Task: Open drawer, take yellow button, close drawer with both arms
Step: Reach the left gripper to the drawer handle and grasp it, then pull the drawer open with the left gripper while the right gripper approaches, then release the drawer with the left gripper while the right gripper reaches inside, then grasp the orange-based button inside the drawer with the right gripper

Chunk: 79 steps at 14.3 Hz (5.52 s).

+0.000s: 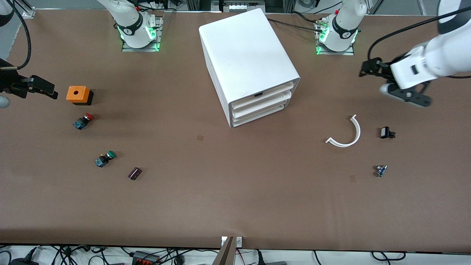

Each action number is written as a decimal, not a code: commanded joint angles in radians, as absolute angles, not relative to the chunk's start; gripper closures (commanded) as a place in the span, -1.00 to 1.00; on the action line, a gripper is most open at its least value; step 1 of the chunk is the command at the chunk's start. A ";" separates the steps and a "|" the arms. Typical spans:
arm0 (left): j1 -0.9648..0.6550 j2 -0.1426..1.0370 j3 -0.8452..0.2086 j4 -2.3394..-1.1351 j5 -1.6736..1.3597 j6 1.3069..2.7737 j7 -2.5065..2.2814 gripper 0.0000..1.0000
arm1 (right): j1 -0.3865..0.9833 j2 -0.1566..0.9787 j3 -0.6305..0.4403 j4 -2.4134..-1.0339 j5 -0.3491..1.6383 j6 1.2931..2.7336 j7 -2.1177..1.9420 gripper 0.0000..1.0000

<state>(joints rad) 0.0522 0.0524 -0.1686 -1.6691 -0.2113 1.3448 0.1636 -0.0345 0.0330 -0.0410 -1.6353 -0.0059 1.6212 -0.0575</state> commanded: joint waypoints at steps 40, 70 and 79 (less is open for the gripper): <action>0.034 0.792 -0.156 -1.497 -1.069 1.546 0.876 -0.99 | 0.635 0.458 -0.040 -1.326 0.106 2.192 0.207 -1.00; -0.023 0.557 -0.161 -1.063 0.167 1.422 0.153 -1.00 | 0.891 0.793 -0.051 -1.120 0.078 2.395 0.472 -0.66; -0.023 0.555 -0.164 -1.063 0.167 1.419 0.152 -1.00 | 0.896 0.801 -0.051 -1.120 0.069 2.395 0.471 0.11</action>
<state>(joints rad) -0.0200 0.5483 -0.1575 -1.0862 0.1536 1.4239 0.1642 0.8869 0.7796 -0.0397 -1.1571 0.0812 2.3950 0.4511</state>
